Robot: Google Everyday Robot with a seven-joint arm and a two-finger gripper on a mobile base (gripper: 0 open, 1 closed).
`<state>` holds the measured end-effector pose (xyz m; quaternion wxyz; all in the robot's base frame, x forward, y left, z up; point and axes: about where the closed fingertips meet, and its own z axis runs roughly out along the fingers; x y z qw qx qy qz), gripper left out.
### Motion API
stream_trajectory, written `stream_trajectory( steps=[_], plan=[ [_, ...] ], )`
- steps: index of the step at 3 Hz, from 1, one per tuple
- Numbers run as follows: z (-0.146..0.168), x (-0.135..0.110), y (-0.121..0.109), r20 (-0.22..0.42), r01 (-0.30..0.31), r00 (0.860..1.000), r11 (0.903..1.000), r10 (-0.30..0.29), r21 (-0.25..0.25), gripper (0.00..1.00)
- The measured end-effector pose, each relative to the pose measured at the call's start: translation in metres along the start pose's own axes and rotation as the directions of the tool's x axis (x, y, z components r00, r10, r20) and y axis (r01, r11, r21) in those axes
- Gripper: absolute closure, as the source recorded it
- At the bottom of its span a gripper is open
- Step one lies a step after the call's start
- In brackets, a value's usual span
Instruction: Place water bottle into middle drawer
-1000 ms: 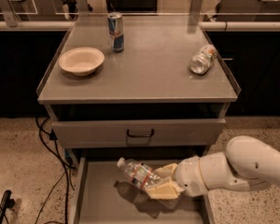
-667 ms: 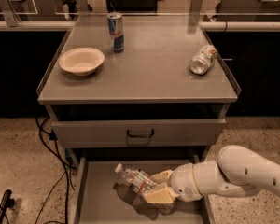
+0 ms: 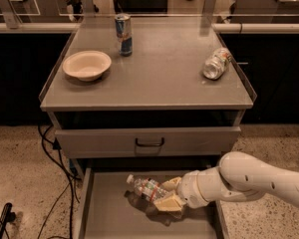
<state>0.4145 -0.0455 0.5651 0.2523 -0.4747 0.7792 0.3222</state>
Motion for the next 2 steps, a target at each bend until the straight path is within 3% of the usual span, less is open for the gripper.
stream_trajectory(
  steps=[1,2],
  plan=[
    [0.004,0.0,0.0,0.001,-0.002,1.0,1.0,0.002,-0.009,1.0],
    [0.024,0.009,-0.015,-0.016,0.003,1.0,1.0,-0.003,-0.008,1.0]
  ],
)
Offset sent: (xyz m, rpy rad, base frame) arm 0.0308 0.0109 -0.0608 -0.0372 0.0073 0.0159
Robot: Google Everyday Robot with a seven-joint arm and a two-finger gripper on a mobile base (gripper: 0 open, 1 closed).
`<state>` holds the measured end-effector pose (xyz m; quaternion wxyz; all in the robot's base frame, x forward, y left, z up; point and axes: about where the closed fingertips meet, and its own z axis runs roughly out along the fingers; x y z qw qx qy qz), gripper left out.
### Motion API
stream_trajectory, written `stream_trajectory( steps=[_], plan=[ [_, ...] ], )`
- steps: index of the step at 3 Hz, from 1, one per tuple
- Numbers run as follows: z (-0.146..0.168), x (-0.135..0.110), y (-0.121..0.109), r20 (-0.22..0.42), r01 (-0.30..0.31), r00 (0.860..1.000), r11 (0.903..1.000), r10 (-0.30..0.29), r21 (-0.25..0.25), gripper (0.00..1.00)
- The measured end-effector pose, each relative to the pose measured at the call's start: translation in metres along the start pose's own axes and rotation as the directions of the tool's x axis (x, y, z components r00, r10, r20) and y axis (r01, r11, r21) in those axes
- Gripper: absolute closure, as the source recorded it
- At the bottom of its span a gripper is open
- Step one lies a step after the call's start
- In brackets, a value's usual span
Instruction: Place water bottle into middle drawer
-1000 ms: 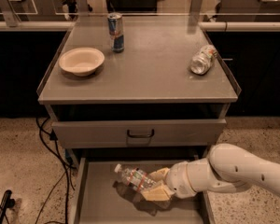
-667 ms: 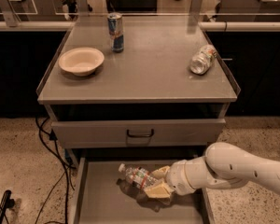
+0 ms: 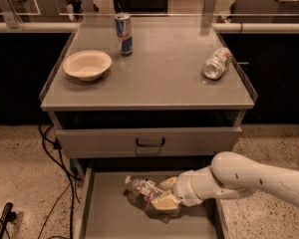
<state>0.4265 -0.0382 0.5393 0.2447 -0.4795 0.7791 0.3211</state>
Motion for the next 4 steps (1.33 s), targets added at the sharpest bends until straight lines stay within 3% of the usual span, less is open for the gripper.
stream_trajectory(
  steps=[2,3,4],
  plan=[
    [0.041,0.032,-0.056,-0.002,0.076,0.997,0.9961,-0.076,0.045,1.0],
    [0.057,0.05,-0.085,0.001,0.068,0.998,0.9966,-0.068,0.048,1.0],
    [0.082,0.076,-0.108,-0.028,0.009,1.0,0.9997,-0.009,0.021,1.0]
  ],
)
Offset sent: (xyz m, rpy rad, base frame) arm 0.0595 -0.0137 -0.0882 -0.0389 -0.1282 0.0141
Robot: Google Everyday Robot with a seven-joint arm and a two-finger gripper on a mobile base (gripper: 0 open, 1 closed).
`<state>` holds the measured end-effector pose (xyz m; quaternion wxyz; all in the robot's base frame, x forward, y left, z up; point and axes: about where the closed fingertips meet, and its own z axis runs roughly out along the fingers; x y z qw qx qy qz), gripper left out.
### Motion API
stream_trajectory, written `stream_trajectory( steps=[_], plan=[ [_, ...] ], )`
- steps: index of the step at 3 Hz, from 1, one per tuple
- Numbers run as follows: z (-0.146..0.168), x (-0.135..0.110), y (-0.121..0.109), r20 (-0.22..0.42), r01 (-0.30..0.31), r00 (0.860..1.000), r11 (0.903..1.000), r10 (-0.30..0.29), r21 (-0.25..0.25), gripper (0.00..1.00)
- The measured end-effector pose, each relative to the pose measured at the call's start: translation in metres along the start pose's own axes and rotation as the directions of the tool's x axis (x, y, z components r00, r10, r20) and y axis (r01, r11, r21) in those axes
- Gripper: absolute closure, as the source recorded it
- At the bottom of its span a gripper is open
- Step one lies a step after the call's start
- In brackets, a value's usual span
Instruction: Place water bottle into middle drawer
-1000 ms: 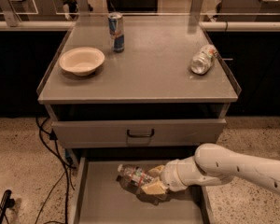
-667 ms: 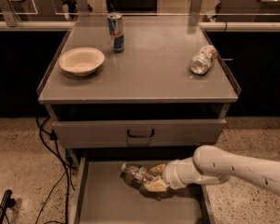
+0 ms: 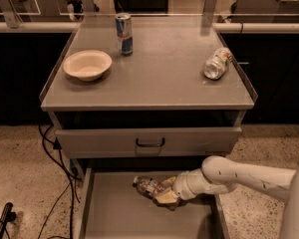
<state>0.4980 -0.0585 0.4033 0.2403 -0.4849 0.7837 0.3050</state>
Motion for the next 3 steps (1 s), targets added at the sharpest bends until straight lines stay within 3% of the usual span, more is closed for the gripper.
stream_trajectory(
  steps=[1,2,3],
  plan=[
    [0.0289,0.0273,-0.0158,-0.027,-0.08,0.997,0.9963,0.079,-0.033,1.0],
    [0.0313,0.0288,-0.0147,-0.027,-0.081,0.996,0.9961,0.08,-0.036,0.82],
    [0.0314,0.0288,-0.0147,-0.027,-0.081,0.996,0.9961,0.08,-0.036,0.57]
  ],
)
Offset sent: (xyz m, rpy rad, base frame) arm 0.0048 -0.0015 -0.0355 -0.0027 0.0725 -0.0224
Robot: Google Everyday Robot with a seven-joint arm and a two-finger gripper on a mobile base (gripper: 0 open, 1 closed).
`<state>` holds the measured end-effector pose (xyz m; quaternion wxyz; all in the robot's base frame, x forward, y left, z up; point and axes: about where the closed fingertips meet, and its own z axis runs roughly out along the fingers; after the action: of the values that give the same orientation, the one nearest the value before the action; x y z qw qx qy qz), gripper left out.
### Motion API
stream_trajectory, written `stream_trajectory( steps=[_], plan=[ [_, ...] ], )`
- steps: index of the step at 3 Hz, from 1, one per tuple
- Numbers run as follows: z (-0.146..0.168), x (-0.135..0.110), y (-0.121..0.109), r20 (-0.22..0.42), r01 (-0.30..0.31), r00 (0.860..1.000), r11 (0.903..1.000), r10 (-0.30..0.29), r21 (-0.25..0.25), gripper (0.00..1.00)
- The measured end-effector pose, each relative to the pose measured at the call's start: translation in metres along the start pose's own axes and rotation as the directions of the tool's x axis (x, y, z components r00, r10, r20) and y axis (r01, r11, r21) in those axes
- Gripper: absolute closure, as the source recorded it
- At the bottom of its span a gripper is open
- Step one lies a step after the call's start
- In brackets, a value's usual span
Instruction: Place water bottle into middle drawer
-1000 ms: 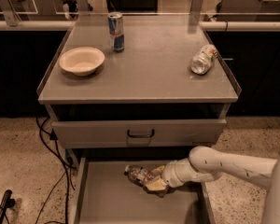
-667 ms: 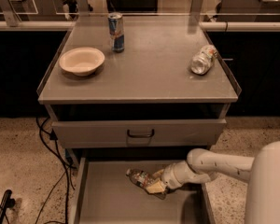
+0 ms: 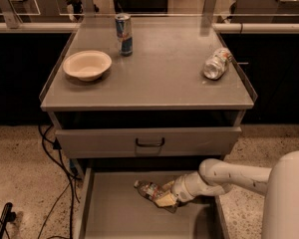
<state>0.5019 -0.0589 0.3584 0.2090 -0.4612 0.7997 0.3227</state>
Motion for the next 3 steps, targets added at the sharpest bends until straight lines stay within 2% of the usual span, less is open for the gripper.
stream_trajectory(
  steps=[1,2,3],
  plan=[
    [0.0,0.0,0.0,0.0,0.0,1.0,1.0,0.0,0.0,0.26],
    [0.0001,0.0,0.0,0.0,0.0,1.0,1.0,0.0,0.0,0.03],
    [0.0001,0.0,0.0001,0.0,0.0,1.0,1.0,0.0,0.0,0.0]
  ],
)
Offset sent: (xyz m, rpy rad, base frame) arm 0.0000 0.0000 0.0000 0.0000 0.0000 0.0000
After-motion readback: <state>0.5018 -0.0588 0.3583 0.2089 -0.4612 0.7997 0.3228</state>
